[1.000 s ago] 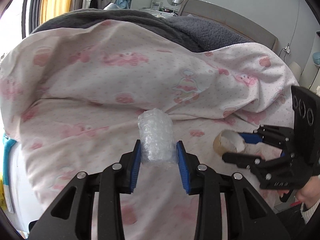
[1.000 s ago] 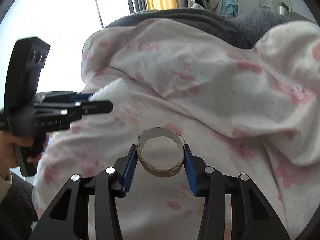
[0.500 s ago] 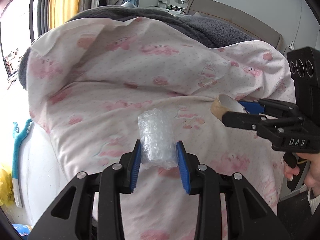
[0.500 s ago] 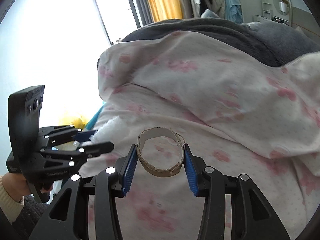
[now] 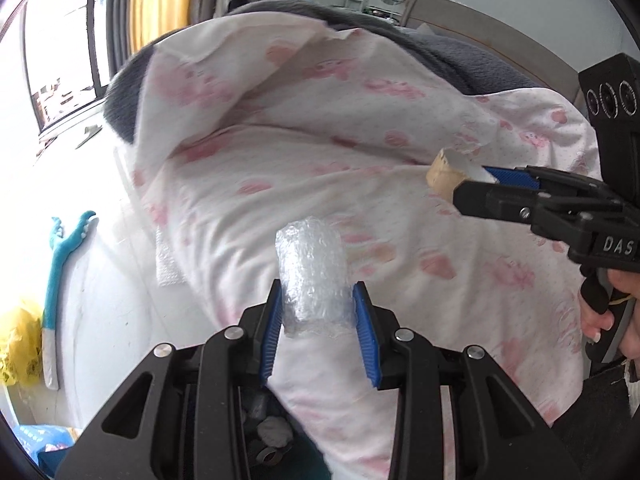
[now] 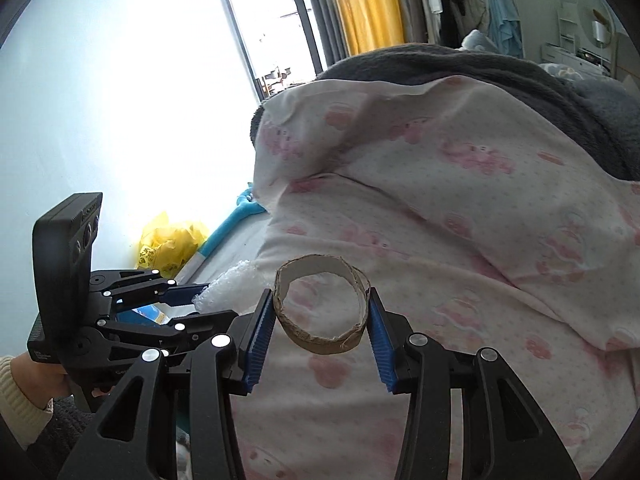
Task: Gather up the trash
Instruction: 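Carry both items over the teal bin and open both tools to drop them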
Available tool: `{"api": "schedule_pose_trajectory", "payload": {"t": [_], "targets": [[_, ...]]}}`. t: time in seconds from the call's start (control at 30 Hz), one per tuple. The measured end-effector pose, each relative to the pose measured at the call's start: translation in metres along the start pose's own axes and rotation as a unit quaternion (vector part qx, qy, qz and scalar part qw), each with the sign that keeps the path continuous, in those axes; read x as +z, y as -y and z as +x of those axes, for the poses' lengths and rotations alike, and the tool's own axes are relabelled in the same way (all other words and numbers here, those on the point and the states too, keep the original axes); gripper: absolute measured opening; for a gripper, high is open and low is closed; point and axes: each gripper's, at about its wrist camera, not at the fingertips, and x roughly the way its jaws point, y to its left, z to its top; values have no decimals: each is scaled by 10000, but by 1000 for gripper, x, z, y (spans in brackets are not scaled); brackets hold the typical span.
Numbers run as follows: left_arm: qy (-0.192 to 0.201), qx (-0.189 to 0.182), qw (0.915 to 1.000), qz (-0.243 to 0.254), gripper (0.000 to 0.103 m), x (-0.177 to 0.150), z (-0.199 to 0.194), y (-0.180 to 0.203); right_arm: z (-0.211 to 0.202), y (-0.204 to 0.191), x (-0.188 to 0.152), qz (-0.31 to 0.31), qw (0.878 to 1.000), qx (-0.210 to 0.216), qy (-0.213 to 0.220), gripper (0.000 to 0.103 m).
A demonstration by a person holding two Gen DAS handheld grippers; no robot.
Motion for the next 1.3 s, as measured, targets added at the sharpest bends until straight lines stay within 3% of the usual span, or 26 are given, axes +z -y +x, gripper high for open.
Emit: {"api": "schedule_pose_trajectory", "payload": {"t": [0.43, 0.7, 1.07, 1.2, 1.3], "targets": [[-504, 331, 9971, -467, 37, -40, -1, -59, 42, -67, 10, -431, 9984, 299, -222, 46], [-1134, 520, 9889, -807, 37, -77, 14, -99, 63, -99, 13, -594, 9964, 483, -353, 46], [-1615, 653, 9788, -1074, 38, -116, 23, -140, 95, -143, 10, -817, 9925, 609, -680, 46], [-1685, 713, 9756, -1215, 61, -128, 20, -154, 108, -152, 7, -848, 9910, 596, -852, 46], [-1631, 806, 9753, -1254, 66, -133, 14, -162, 115, -159, 3, -851, 9899, 587, -967, 46]]}}
